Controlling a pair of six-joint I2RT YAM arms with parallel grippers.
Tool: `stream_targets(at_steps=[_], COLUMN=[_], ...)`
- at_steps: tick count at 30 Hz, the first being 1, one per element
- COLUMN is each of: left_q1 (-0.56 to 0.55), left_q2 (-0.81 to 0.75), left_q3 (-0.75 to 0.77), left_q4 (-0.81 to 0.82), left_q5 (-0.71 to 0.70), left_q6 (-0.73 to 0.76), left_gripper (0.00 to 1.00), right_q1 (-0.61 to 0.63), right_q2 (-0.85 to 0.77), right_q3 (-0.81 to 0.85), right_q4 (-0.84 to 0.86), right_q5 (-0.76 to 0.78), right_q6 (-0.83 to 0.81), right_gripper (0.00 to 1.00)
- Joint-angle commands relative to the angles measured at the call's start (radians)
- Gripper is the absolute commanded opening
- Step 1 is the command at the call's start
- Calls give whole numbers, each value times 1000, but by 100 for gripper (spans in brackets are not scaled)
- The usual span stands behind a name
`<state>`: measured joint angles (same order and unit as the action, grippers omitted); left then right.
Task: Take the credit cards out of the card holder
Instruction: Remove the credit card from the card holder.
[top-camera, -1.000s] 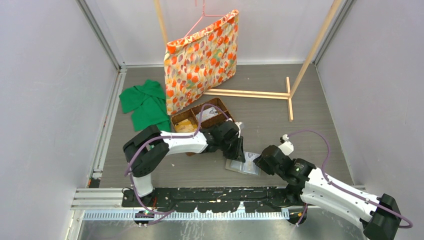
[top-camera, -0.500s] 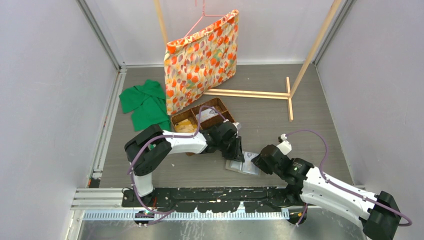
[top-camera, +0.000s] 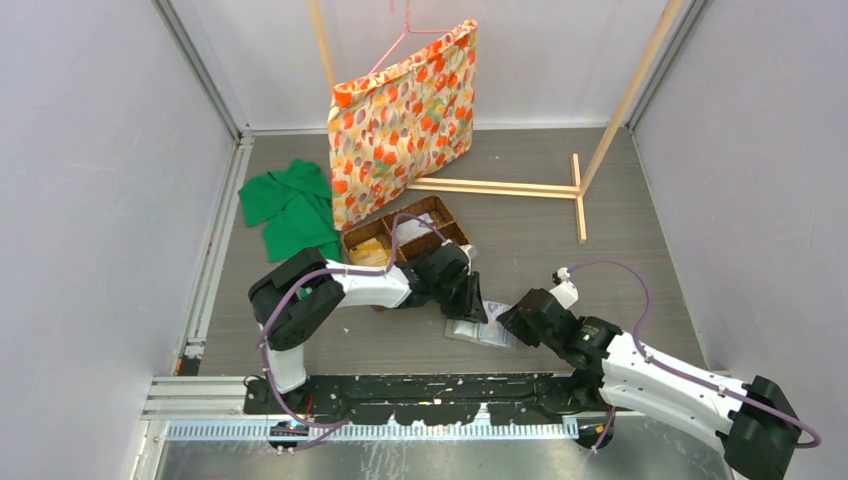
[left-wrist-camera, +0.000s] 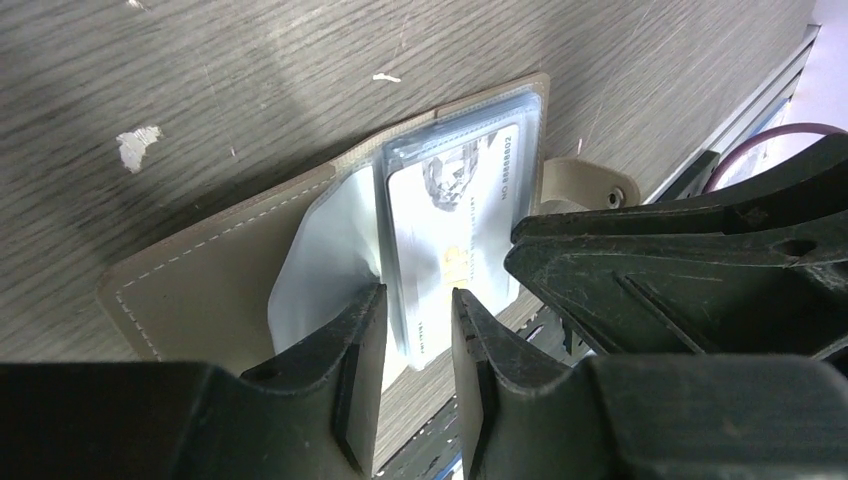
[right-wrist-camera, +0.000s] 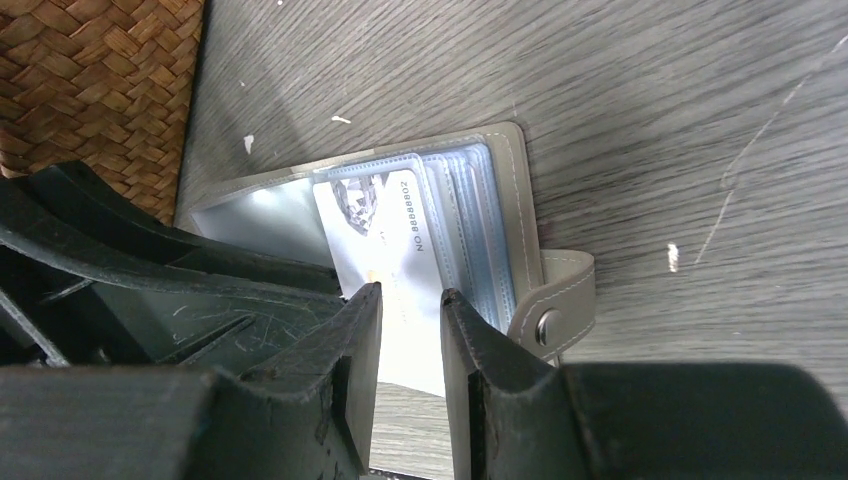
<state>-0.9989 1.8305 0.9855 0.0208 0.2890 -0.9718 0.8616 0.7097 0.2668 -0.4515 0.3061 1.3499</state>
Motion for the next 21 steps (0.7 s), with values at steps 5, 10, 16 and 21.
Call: stream_targets(at_steps=[5, 10, 16, 21], left_q1=[12, 14, 18, 34], left_q2=[20, 29, 24, 7], left_q3=[-30, -38, -49, -84], left_q4=[90, 101, 103, 119], left_q5=[24, 27, 24, 26], left_q6=[-29, -36, -39, -39], left_gripper=[25, 15, 1, 1], right_q1=[2, 1, 2, 1], right_q2=[25, 8, -13, -19], right_q3=[-35, -39, -43, -57], right_q4=[23, 8, -23, -32], right_q5=[-19, -17, -5, -2], right_q6=[20, 26, 33, 47], right_gripper=[33, 33, 33, 32])
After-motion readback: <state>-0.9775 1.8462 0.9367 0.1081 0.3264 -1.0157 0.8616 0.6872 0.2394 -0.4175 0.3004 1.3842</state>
